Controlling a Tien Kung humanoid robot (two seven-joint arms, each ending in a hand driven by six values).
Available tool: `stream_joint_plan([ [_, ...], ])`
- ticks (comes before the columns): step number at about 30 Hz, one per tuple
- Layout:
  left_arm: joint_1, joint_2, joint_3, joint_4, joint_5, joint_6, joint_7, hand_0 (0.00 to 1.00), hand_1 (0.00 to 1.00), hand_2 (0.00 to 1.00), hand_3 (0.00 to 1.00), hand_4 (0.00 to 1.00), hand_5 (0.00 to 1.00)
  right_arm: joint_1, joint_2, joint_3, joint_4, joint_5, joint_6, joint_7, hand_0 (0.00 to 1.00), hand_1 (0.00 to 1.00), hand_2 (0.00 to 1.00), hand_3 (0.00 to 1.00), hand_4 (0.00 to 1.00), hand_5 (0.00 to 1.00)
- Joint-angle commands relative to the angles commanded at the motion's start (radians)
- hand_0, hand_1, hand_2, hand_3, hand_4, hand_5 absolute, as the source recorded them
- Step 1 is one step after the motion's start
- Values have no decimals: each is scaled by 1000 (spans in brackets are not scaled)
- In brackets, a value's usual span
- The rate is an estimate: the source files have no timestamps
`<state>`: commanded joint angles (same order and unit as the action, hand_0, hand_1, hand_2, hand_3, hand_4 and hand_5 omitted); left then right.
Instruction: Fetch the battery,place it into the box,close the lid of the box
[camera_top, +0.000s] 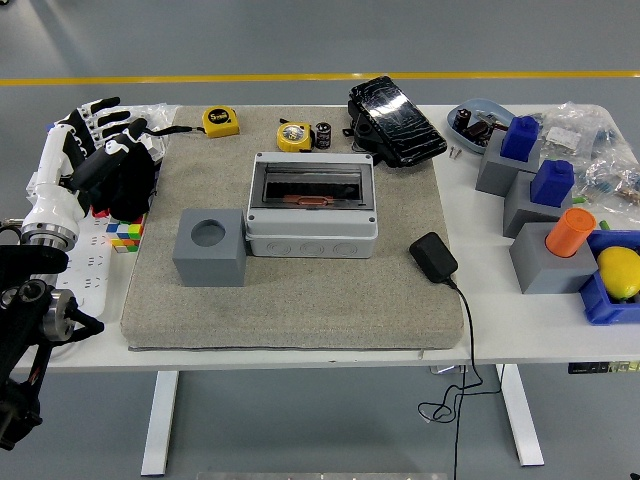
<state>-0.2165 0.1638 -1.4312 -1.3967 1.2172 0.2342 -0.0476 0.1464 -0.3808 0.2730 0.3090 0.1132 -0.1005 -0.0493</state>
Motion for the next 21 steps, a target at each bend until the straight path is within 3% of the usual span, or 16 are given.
stream_joint_plan([
  [21,1,-1,-5,-5,4,-3,5,682,680,672,698,975,368,0,-1,0,0,-1,0,0,583,608,594,544,923,486],
])
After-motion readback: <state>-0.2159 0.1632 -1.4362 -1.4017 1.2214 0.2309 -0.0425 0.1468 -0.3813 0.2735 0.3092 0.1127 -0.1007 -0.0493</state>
